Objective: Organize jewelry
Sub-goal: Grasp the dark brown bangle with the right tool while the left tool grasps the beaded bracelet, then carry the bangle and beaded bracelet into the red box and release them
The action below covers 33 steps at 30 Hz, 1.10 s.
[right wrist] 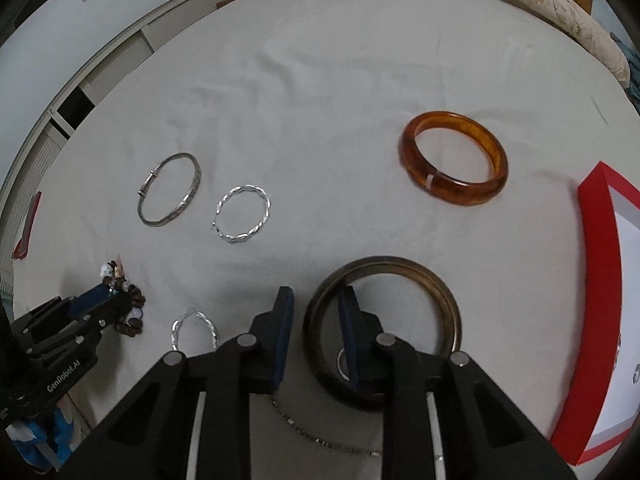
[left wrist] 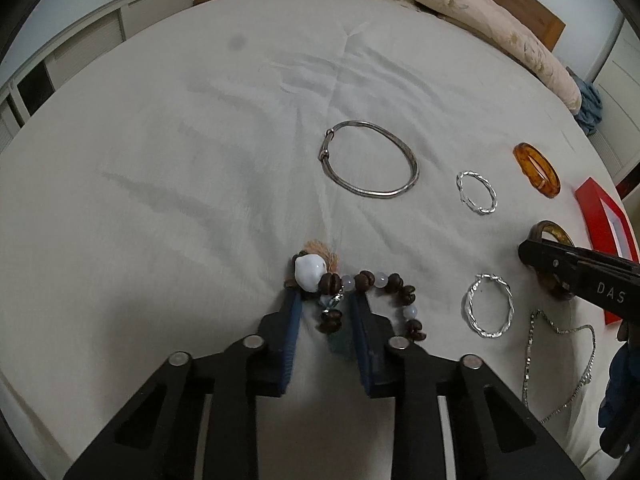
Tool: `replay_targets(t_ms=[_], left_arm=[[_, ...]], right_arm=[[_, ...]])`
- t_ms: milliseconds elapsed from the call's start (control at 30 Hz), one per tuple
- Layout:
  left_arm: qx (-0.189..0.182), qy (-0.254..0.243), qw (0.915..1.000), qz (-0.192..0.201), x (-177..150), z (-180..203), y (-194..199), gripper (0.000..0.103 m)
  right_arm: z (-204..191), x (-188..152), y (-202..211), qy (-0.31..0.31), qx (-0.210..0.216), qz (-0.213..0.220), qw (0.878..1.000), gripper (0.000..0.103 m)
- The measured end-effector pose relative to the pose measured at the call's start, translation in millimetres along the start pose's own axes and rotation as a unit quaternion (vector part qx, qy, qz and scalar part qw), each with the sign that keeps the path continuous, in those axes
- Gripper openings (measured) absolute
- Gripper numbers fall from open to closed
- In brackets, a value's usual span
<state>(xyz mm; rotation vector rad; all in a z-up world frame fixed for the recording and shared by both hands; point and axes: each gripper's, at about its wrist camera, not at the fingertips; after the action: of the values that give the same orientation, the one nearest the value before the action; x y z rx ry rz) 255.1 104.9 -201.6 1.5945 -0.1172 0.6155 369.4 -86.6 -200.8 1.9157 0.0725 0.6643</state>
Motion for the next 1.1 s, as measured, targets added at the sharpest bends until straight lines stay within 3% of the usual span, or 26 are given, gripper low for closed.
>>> replay_targets(t_ms=[100,400,767,1100], left_arm=[[0.000,0.000,1.0000,0.005,3.4,0.1,-2.6,0.011],[0.009,0.013,0.9997,0.020,3.2,0.2,10.4,0.011],[0.008,0.000,0.9986,0.052,9.3,26.4,60.8,0.011],[-0.014,-0.032,0.9956,0.087,4.7,67.8,119.8,0.011]], right_arm=[[2.7,-0.1,-2.3,-0.002,0.006,0.000,1.000,0.014],[11.7,-8.1,19.3,0.008,0.020,0.039,0.999,0.008],[8.6,-25.6,99.4,0.001,0.034,0.101,0.994,0.007],[10.2,-48.1,173.8,-0.007,0.041,0.159,0.986,0.007]])
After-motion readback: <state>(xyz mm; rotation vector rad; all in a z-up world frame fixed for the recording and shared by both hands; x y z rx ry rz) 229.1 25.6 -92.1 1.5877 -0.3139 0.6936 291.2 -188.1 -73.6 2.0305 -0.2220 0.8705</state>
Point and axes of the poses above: each gripper's, at about its wrist camera, not at the fingertips, and y roughly against the way its jaws point, z to its right, x to its top, and after that the axes turned 9 degrees about x, right-handed
